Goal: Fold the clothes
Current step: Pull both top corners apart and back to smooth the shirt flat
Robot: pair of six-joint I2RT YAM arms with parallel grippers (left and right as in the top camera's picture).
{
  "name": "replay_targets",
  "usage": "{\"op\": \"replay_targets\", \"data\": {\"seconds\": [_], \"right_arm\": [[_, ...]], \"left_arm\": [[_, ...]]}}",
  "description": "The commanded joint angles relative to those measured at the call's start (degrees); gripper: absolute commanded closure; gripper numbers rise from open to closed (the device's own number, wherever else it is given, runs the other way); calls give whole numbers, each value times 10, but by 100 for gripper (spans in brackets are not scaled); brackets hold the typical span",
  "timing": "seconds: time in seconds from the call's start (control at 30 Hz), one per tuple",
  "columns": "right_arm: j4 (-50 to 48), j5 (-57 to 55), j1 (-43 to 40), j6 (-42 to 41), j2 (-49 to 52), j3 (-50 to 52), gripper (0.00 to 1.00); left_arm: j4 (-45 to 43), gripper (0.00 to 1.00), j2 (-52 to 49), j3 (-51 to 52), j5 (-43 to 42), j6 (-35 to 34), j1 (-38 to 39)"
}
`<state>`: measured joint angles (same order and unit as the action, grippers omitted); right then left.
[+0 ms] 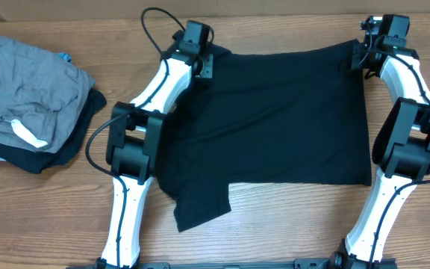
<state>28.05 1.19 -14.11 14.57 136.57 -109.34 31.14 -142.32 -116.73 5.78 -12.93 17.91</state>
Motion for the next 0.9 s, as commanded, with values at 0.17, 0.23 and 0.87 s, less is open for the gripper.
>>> {"op": "replay_targets", "data": {"seconds": [0.17, 0.23, 0.87], "right_arm": [[-12, -41, -5, -13, 5, -17, 96], [-14, -41, -5, -13, 5, -17, 96], [77, 2, 34, -14, -5, -56, 33]], "left_arm": [[-63, 87, -9, -7, 8, 54, -35], [-76, 80, -9, -7, 8, 68, -35], [168, 27, -4, -128, 18, -50, -68]]}}
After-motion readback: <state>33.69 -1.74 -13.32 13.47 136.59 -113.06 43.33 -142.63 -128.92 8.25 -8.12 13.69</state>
